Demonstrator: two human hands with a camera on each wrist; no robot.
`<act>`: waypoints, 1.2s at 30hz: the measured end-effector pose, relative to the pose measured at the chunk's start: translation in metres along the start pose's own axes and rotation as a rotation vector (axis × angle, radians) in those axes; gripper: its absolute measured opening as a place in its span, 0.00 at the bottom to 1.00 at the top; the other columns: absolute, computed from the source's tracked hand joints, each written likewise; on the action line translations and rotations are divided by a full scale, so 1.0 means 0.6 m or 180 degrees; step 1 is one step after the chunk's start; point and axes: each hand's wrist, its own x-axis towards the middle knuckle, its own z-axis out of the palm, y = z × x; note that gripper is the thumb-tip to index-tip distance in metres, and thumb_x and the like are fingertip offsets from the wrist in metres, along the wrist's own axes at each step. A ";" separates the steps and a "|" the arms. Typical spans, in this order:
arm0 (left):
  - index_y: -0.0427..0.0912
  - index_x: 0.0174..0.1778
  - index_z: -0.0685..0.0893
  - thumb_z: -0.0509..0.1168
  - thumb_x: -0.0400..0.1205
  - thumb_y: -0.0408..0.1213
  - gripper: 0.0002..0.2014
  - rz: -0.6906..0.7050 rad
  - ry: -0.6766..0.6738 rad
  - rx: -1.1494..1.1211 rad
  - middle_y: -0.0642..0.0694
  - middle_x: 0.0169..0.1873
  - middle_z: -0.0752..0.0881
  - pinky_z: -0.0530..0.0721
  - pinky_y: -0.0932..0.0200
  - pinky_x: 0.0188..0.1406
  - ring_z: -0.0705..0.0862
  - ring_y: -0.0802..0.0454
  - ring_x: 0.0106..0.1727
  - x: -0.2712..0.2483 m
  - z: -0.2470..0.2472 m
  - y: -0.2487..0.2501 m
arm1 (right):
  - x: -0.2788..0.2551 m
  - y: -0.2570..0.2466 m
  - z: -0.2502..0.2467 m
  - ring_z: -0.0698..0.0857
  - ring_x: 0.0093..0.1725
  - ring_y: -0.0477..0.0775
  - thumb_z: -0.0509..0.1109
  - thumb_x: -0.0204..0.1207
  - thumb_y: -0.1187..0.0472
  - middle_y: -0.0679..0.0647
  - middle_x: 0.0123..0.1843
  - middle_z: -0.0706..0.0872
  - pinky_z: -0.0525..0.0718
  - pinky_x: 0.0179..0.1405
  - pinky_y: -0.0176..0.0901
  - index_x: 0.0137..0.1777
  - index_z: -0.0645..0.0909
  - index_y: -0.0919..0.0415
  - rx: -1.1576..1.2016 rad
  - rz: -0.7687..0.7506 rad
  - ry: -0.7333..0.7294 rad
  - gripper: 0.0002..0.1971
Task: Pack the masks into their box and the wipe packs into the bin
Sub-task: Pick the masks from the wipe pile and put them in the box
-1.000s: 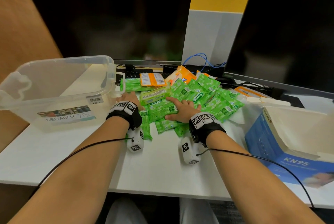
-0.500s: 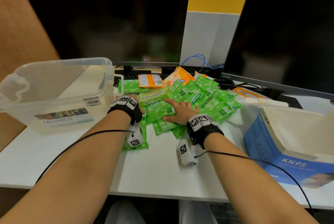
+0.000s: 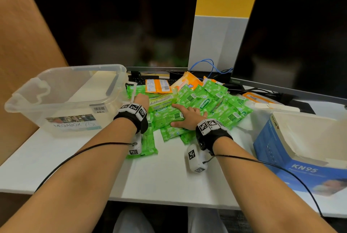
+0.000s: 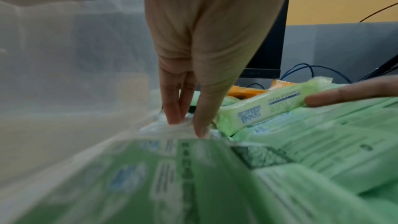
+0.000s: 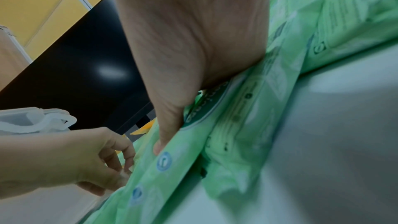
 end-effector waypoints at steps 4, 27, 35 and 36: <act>0.28 0.61 0.80 0.54 0.84 0.22 0.13 0.0113 0.0410 -0.0244 0.34 0.61 0.83 0.81 0.51 0.58 0.83 0.38 0.62 -0.026 -0.022 0.008 | -0.010 -0.001 -0.017 0.60 0.81 0.65 0.68 0.72 0.33 0.55 0.83 0.62 0.54 0.77 0.71 0.81 0.49 0.30 0.0208 -0.0057 -0.0205 0.41; 0.33 0.62 0.78 0.56 0.86 0.28 0.10 0.1352 0.1304 -0.6139 0.38 0.58 0.82 0.89 0.60 0.44 0.84 0.44 0.59 -0.180 -0.203 0.245 | -0.331 0.144 -0.252 0.89 0.55 0.53 0.70 0.77 0.67 0.55 0.57 0.88 0.89 0.54 0.49 0.71 0.70 0.58 0.3719 -0.0605 0.2352 0.23; 0.42 0.60 0.81 0.65 0.81 0.32 0.12 0.1966 0.1105 -0.4055 0.44 0.58 0.84 0.80 0.57 0.61 0.82 0.52 0.59 -0.192 -0.148 0.378 | -0.437 0.252 -0.289 0.81 0.53 0.45 0.69 0.79 0.57 0.49 0.58 0.83 0.86 0.48 0.40 0.64 0.77 0.56 0.1537 0.0217 0.3441 0.15; 0.42 0.63 0.81 0.66 0.80 0.33 0.14 0.2129 0.1129 -0.3756 0.46 0.61 0.83 0.77 0.60 0.64 0.80 0.53 0.62 -0.198 -0.140 0.392 | -0.452 0.263 -0.295 0.80 0.52 0.46 0.68 0.80 0.56 0.50 0.58 0.83 0.85 0.47 0.40 0.63 0.77 0.56 0.1209 0.0339 0.3538 0.14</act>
